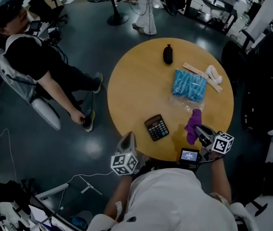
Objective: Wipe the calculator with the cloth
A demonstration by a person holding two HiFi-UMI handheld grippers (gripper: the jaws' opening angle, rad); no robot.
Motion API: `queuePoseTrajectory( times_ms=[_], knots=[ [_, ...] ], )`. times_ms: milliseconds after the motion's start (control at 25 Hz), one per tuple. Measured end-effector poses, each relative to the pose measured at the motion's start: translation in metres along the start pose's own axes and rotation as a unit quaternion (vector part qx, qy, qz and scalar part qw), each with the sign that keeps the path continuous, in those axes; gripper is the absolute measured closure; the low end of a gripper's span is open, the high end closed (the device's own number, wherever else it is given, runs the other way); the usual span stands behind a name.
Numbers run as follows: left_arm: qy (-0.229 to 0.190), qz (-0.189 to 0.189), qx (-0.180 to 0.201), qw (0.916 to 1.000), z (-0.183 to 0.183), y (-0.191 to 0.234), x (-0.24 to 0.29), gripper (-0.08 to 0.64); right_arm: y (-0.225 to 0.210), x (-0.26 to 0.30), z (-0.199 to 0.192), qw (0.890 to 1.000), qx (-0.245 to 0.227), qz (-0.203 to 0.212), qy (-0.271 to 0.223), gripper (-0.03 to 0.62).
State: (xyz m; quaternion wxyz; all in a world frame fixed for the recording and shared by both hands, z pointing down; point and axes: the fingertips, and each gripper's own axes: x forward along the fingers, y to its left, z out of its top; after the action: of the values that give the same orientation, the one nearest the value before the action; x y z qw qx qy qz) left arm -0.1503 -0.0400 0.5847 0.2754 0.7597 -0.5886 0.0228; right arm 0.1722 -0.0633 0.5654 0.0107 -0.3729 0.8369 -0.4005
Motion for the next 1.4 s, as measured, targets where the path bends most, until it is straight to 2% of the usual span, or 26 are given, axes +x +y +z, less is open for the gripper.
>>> queuePoseTrajectory(
  times_ms=[160,320,400,520,600,800,960,1040,1240,1400],
  knots=[
    [-0.019,0.006,-0.001,0.9998,0.012,0.009,-0.005,0.552,-0.045,0.014,-0.011,0.996,0.028,-0.087,0.018,0.509],
    [-0.019,0.002,0.003,0.9998,0.010,0.011,-0.003,0.552,-0.083,0.034,-0.029,0.984,0.009,-0.156,0.081,0.509],
    [-0.016,-0.020,0.008,0.9996,0.009,0.005,-0.007,0.552,-0.101,0.044,-0.045,0.974,-0.002,-0.189,0.124,0.509],
    [-0.011,-0.068,0.015,0.9975,0.009,-0.006,-0.009,0.552,-0.125,0.060,-0.075,0.950,-0.024,-0.242,0.194,0.509],
    [-0.004,-0.068,0.017,0.9976,0.009,-0.006,-0.007,0.552,-0.136,0.073,-0.090,0.935,-0.042,-0.262,0.235,0.509],
    [0.011,-0.057,0.018,0.9981,0.004,-0.005,-0.014,0.552,-0.148,0.094,-0.131,0.908,-0.052,-0.292,0.296,0.508],
    [0.022,-0.060,0.024,0.9977,-0.001,-0.012,-0.019,0.552,-0.145,0.108,-0.142,0.890,-0.085,-0.303,0.329,0.506],
    [0.026,-0.061,0.022,0.9976,-0.006,-0.012,-0.021,0.552,-0.142,0.114,-0.145,0.886,-0.102,-0.302,0.337,0.502],
    [0.028,-0.061,0.022,0.9975,-0.007,-0.013,-0.020,0.552,-0.135,0.130,-0.154,0.883,-0.109,-0.284,0.357,0.465],
    [0.038,-0.065,0.018,0.9970,-0.013,-0.024,-0.016,0.552,-0.125,0.125,-0.152,0.886,-0.110,-0.276,0.357,0.449]
  ],
)
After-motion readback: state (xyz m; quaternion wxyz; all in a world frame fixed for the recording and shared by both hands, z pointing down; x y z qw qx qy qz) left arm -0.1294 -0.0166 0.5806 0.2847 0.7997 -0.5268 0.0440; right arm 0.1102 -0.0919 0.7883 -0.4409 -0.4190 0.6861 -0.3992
